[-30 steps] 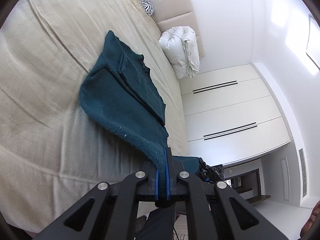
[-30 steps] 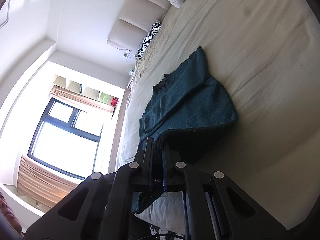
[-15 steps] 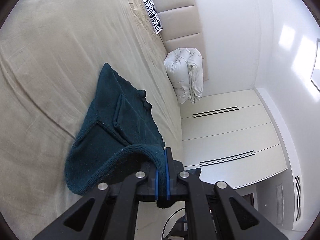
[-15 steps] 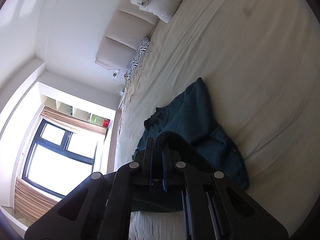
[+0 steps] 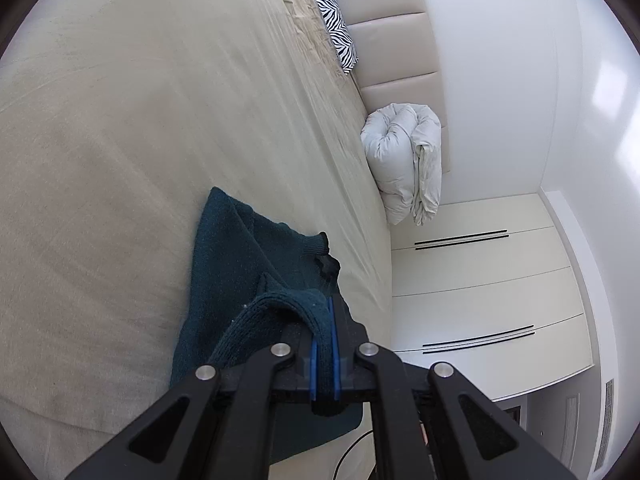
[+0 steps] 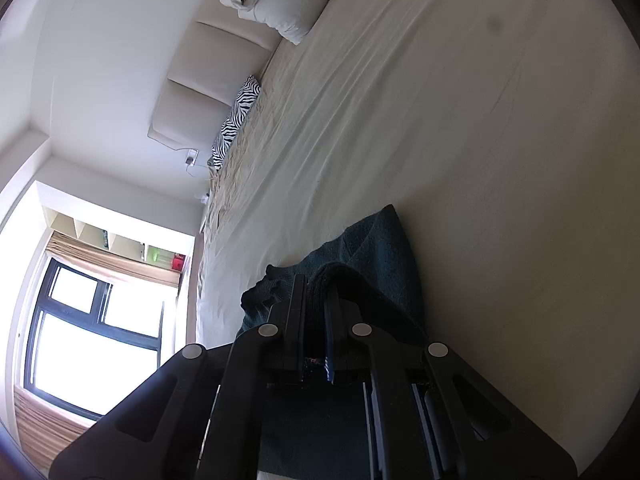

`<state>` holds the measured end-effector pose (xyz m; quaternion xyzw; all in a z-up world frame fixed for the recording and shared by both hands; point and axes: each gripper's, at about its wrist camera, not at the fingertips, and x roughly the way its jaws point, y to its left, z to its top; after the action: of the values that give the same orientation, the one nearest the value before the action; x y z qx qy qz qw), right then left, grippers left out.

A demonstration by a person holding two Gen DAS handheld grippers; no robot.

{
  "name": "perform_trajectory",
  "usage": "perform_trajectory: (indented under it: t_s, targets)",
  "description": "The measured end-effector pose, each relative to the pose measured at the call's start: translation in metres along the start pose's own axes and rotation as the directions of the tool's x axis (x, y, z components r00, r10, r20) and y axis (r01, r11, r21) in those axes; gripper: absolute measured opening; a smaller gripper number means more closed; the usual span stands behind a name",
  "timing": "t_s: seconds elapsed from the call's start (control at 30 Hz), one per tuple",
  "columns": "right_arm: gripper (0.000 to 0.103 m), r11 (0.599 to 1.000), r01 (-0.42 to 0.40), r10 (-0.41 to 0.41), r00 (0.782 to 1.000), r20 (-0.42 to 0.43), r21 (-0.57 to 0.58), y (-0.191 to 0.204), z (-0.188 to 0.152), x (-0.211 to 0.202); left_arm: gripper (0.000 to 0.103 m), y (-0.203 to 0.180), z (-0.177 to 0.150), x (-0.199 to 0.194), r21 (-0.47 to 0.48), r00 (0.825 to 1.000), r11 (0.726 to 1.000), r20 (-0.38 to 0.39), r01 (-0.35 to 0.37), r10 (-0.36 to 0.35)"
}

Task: Fold small clothes
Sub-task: 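Lift the hem with both grippers and fold it toward the collar, then lower the folded hem onto the sweater and press it flat with both grippers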

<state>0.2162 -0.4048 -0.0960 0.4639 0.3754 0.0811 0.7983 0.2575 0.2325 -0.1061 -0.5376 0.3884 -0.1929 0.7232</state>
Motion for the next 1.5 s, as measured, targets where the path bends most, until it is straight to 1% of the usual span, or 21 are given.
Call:
perform_trajectory:
  t_s: [0.1, 0.23, 0.27, 0.3, 0.33, 0.37, 0.4, 0.43, 0.53, 0.63, 0.7, 0.73, 0.77, 0.83, 0.93, 1.0, 1.17, 1.27, 1.37, 1.43, 1.5]
  targets:
    - [0.006, 1.000, 0.022, -0.022, 1.000, -0.005, 0.010, -0.005, 0.011, 0.025, 0.007, 0.014, 0.015, 0.016, -0.022, 1.000, 0.999, -0.001, -0.024, 0.024]
    - [0.008, 0.997, 0.065, -0.064, 0.998, -0.016, 0.052, -0.016, 0.024, 0.056, 0.009, 0.028, 0.028, 0.034, -0.026, 0.996, 0.996, 0.004, -0.085, 0.086]
    - [0.008, 0.995, 0.066, -0.065, 0.998, -0.023, 0.072, -0.021, 0.026, 0.061, 0.012, 0.032, 0.032, 0.038, -0.030, 0.996, 0.995, 0.006, -0.091, 0.091]
    - [0.008, 0.994, 0.072, -0.070, 0.997, -0.027, 0.086, -0.025, 0.028, 0.068, 0.022, 0.035, 0.033, 0.040, -0.037, 0.996, 0.995, 0.007, -0.090, 0.090]
    - [0.010, 0.992, 0.091, -0.088, 0.996, -0.032, 0.092, -0.029, 0.030, 0.076, 0.034, 0.038, 0.034, 0.040, -0.041, 0.996, 0.995, 0.013, -0.093, 0.094]
    - [0.016, 0.989, 0.119, -0.115, 0.992, -0.041, 0.092, -0.031, 0.032, 0.082, 0.041, 0.038, 0.035, 0.038, -0.035, 0.994, 0.994, 0.025, -0.102, 0.103]
    - [0.019, 0.987, 0.133, -0.130, 0.991, -0.041, 0.090, -0.033, 0.032, 0.086, 0.050, 0.038, 0.034, 0.035, -0.026, 0.993, 0.993, 0.036, -0.112, 0.113]
    - [0.020, 0.988, 0.131, -0.128, 0.991, -0.038, 0.079, -0.033, 0.031, 0.089, 0.055, 0.037, 0.032, 0.033, -0.016, 0.992, 0.992, 0.039, -0.122, 0.123]
    - [0.021, 0.988, 0.154, -0.153, 0.988, -0.022, 0.020, -0.028, 0.028, 0.088, 0.057, 0.035, 0.023, 0.024, 0.021, 0.988, 0.988, 0.037, -0.150, 0.149]
    - [0.023, 0.985, 0.170, -0.170, 0.985, -0.005, -0.019, -0.021, 0.023, 0.076, 0.057, 0.031, 0.005, 0.013, 0.068, 0.985, 0.983, 0.028, -0.170, 0.169]
    - [0.035, 0.984, 0.173, -0.172, 0.985, 0.009, -0.054, -0.016, 0.019, 0.064, 0.057, 0.033, -0.007, 0.007, 0.078, 0.985, 0.982, 0.026, -0.172, 0.171]
    - [0.061, 0.982, 0.178, -0.177, 0.984, 0.012, -0.066, -0.014, 0.018, 0.058, 0.057, 0.036, -0.013, 0.003, 0.084, 0.985, 0.981, 0.022, -0.175, 0.174]
    - [0.070, 0.980, 0.182, -0.181, 0.983, 0.023, -0.075, -0.012, 0.017, 0.050, 0.057, 0.036, -0.019, 0.002, 0.091, 0.983, 0.979, 0.019, -0.182, 0.181]
    - [0.070, 0.975, 0.187, -0.182, 0.982, 0.045, -0.119, -0.005, 0.015, 0.040, 0.057, 0.038, -0.030, -0.002, 0.108, 0.979, 0.973, 0.018, -0.203, 0.202]
    - [0.068, 0.958, 0.222, -0.219, 0.975, 0.034, -0.182, 0.003, 0.008, 0.031, 0.057, 0.038, -0.042, -0.005, 0.130, 0.975, 0.966, 0.018, -0.222, 0.221]
    - [0.067, 0.947, 0.238, -0.239, 0.971, 0.024, -0.215, 0.003, 0.000, 0.024, 0.057, 0.032, -0.048, -0.006, 0.167, 0.969, 0.954, 0.035, -0.249, 0.246]
    - [0.054, 0.913, 0.271, -0.288, 0.958, -0.010, -0.305, -0.004, -0.031, 0.008, 0.057, 0.018, -0.064, -0.003, 0.250, 0.956, 0.922, 0.059, -0.294, 0.289]
    - [0.052, 0.892, 0.281, -0.312, 0.950, -0.031, -0.353, -0.009, -0.050, 0.004, 0.056, 0.015, -0.074, 0.000, 0.285, 0.950, 0.906, 0.057, -0.312, 0.308]
    - [0.052, 0.878, 0.282, -0.318, 0.948, -0.031, -0.387, -0.011, -0.064, -0.001, 0.048, 0.013, -0.083, 0.001, 0.317, 0.941, 0.887, 0.063, -0.335, 0.333]
    - [0.052, 0.874, 0.276, -0.314, 0.949, -0.032, -0.400, -0.012, -0.071, -0.006, 0.037, 0.014, -0.085, 0.001, 0.317, 0.934, 0.880, 0.077, -0.354, 0.348]
    - [0.048, 0.865, 0.286, -0.327, 0.945, -0.031, -0.413, -0.013, -0.075, -0.008, 0.030, 0.016, -0.086, -0.001, 0.313, 0.930, 0.877, 0.084, -0.365, 0.357]
